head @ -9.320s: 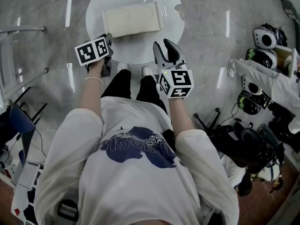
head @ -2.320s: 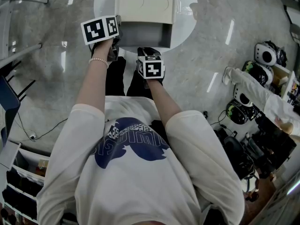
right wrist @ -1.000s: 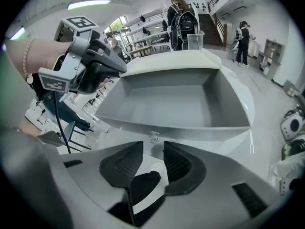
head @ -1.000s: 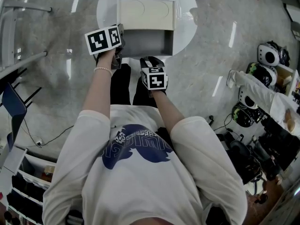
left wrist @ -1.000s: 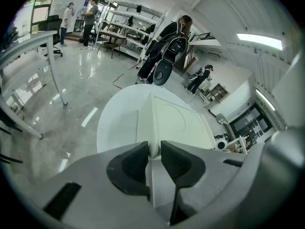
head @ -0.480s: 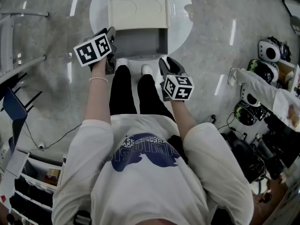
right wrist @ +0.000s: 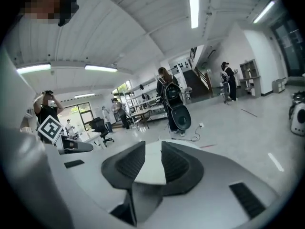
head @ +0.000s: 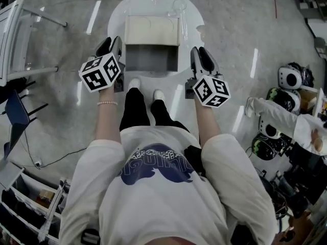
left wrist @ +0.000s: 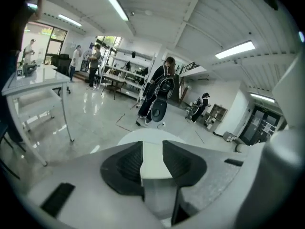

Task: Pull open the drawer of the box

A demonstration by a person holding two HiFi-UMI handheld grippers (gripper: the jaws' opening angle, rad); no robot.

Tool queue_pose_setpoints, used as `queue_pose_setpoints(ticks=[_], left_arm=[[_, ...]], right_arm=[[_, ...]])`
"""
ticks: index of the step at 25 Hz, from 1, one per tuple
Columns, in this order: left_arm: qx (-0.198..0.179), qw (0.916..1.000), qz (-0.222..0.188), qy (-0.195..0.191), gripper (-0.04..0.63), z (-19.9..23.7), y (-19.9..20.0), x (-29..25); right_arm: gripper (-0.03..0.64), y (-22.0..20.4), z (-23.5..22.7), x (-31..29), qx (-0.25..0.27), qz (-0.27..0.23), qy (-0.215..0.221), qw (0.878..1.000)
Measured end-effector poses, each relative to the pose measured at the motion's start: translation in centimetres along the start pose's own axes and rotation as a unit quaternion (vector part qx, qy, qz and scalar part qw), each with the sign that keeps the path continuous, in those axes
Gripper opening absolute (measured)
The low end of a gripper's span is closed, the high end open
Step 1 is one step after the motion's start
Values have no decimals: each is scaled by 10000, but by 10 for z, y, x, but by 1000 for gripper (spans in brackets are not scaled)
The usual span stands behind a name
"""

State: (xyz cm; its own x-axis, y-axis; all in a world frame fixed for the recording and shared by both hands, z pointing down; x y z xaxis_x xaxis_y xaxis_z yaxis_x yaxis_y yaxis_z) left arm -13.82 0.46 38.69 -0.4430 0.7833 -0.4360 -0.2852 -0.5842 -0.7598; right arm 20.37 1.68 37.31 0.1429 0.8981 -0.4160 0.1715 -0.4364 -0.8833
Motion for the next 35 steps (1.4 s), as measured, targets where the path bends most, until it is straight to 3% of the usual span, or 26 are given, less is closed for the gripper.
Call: queue_pose_setpoints(ticks=[5,9,13,16,20,23,28,35], left_arm=[[-823,9952,-517,57,112,-45,44,39],[-1410,9857,-917,63,107,-76,60,62],[-2144,9647,-1518,192,20,-103,67,77],[-2543,9470,-1946,239,8,-115,67,84],[-2852,9314,-2247,244,8,-125,65,87],[-2976,9245,-2371,230,8,-128,67,87],[-2999,9213,-2468,174,8,-127,72,89],[-2961,9243,-2408,110,6,-125,77,88]], right_arm=[[86,53,32,12,358,-705,351,9963],[49,77,52,31,704,-1129,359,9905],[17,92,60,44,882,-1529,274,9839],[-2,102,66,52,1048,-1885,239,9762],[-2,108,69,59,1197,-2172,250,9684],[-2,110,69,60,1232,-2244,260,9663],[-2,111,72,60,1288,-2324,341,9635],[-2,114,76,60,1391,-2391,379,9602]])
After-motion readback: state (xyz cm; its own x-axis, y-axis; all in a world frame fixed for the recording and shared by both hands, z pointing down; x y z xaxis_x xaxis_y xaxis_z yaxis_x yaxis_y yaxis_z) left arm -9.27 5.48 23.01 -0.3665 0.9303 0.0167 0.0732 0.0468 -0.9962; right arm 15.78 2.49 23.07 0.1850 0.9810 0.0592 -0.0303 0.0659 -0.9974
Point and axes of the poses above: the fingertips, and each gripper's own axes: x backward along the fingers, z to its left, y out of its top, the point moved 9 cm from there along x, backward along the fingers, and after that the axes turned 14 degrees about -y, right-handed, at the moved point
